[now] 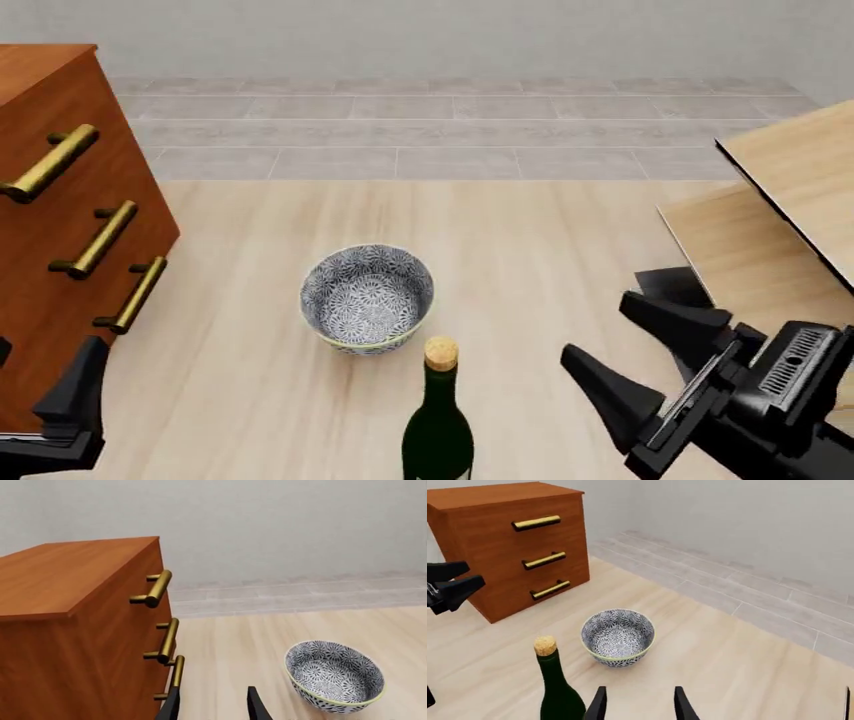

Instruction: Put the wine bottle on the wine rack.

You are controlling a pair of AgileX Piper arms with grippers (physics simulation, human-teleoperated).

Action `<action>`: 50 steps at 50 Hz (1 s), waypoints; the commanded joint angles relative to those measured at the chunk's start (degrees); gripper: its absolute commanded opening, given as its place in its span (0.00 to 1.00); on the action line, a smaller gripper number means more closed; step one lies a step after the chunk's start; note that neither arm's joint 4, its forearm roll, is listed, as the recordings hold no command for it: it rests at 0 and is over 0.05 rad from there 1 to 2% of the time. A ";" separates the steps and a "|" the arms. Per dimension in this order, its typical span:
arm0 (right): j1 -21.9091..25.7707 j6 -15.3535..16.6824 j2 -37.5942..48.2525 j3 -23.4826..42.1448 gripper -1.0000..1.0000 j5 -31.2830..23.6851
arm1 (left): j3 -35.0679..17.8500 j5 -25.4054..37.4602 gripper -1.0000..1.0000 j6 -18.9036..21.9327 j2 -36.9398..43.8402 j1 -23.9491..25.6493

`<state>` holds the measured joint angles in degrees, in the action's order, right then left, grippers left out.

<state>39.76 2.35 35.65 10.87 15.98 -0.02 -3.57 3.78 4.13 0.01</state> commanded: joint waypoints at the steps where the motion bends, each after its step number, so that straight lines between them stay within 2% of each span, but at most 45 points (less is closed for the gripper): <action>1: 4.04 -0.46 2.75 0.13 1.00 2.11 | 0.01 0.30 1.00 0.21 0.13 0.20; 11: 7.41 -1.14 6.28 0.90 1.00 4.11 | 0.00 0.27 1.00 0.83 0.57 0.48; 18: 9.73 -1.56 9.81 0.35 1.00 7.86 | -0.01 1.46 1.00 1.15 -0.31 0.33; 31: 12.23 -2.49 12.75 0.71 1.00 10.46 | 0.01 0.81 1.00 0.83 1.27 -0.15; 44: 15.09 -2.29 18.49 1.38 1.00 14.97 | 0.02 1.50 1.00 0.95 1.08 -0.01; 50: 15.11 -1.99 18.85 1.59 1.00 15.15 | 0.02 1.16 1.00 1.02 1.43 -0.29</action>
<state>53.55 0.13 52.10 11.99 29.34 -0.01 -2.34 4.77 5.23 -0.10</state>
